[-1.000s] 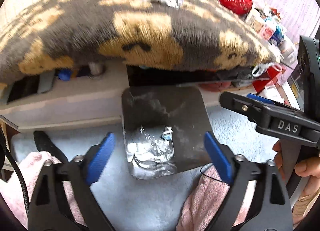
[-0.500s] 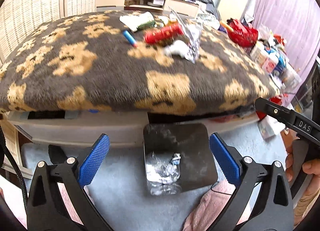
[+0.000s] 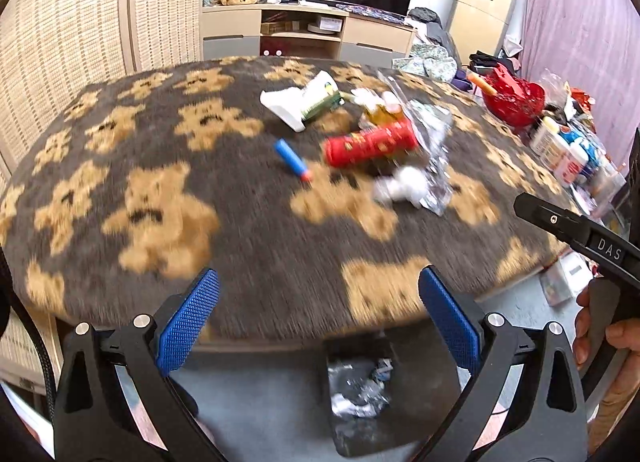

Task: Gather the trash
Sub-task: 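Grasp the blue foam dart with the left tool while the right tool grasps the blister pack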

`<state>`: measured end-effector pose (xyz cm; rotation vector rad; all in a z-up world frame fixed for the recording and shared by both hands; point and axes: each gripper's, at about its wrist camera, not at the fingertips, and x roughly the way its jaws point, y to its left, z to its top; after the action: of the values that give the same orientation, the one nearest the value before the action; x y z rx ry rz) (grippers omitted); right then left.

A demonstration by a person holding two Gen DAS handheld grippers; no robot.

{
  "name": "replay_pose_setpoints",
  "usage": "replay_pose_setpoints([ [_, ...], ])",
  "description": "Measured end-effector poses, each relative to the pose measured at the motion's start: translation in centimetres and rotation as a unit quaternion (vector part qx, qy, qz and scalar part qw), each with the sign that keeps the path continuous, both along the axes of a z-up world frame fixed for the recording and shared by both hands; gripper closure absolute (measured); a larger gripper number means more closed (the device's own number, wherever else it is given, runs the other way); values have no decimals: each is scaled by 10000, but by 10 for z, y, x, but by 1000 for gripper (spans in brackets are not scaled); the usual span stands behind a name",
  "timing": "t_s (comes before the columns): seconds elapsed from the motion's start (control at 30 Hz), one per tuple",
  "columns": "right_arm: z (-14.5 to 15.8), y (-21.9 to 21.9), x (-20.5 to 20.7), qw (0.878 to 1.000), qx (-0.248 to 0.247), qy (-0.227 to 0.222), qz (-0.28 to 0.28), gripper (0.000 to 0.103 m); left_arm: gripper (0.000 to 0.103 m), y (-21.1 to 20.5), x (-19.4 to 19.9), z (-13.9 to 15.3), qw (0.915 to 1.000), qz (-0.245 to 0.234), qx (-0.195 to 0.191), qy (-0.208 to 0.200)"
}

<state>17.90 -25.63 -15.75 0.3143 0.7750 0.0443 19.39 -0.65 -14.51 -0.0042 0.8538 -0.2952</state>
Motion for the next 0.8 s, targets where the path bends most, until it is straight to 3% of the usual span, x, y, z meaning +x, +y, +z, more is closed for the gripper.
replay_pose_setpoints([
  [0.1, -7, 8, 18, 9999, 26, 5, 120, 8, 10, 1, 21, -1, 10000, 22, 76, -20],
  [0.2, -17, 16, 31, 9996, 71, 112, 252, 28, 20, 2, 42, -4, 10000, 18, 90, 37],
  [0.33, -28, 29, 41, 9990, -60, 153, 405, 45, 29, -1, 65, -10, 9999, -45, 78, 117],
  [0.57, -43, 32, 56, 9984, -235, 265, 436, 58, 34, -10, 106, -22, 9997, 64, 90, 219],
  [0.8, -43, 14, 58, 9983, -530, 166, 147, 72, 59, -19, 134, -41, 9989, -43, 38, 465],
])
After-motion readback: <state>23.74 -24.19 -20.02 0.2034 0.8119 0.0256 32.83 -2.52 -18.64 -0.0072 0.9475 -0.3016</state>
